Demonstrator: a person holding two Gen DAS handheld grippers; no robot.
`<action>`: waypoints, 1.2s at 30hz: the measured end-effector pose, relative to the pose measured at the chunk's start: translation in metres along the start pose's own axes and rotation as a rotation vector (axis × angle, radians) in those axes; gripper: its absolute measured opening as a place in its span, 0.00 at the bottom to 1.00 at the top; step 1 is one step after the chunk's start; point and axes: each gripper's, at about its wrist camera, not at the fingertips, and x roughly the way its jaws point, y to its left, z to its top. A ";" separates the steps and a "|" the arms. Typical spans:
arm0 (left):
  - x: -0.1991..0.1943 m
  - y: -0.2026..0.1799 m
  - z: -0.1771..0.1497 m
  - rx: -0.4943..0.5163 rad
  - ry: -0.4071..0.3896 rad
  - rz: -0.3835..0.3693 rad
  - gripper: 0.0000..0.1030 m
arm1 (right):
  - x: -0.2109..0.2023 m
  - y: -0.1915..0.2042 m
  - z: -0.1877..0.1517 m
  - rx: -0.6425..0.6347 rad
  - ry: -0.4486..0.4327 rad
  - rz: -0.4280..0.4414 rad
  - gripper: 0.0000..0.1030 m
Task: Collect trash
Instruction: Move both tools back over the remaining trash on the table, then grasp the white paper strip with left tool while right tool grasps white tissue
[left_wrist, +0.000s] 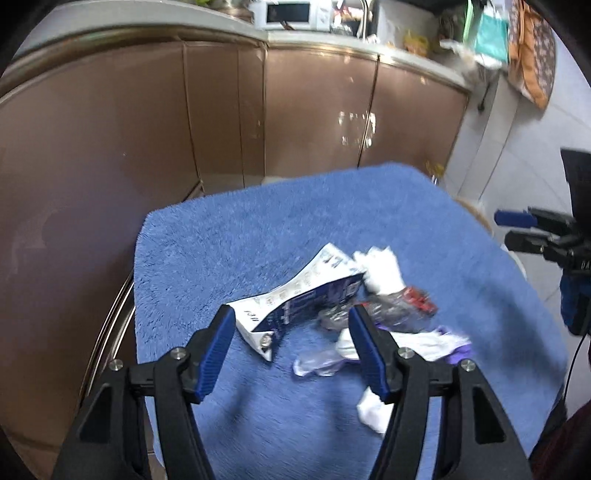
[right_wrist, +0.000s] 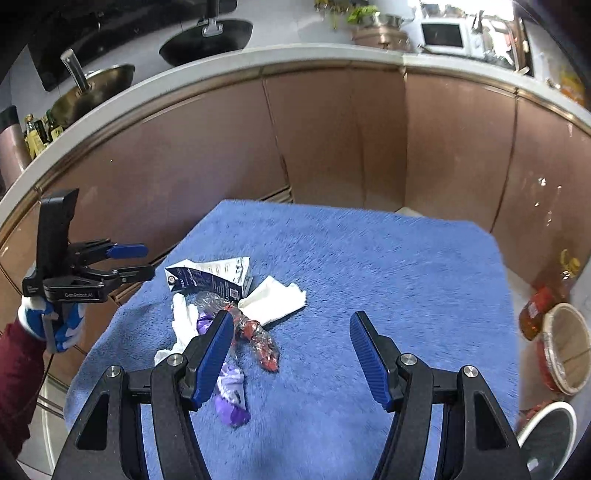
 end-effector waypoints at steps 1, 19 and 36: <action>0.006 0.002 0.001 0.008 0.010 -0.004 0.60 | 0.011 -0.001 0.002 0.002 0.016 0.011 0.61; 0.073 -0.010 0.021 0.237 0.136 -0.055 0.59 | 0.126 -0.019 0.013 0.155 0.245 0.101 0.54; 0.086 -0.003 0.015 0.186 0.146 -0.055 0.26 | 0.159 -0.012 0.014 0.139 0.275 0.152 0.10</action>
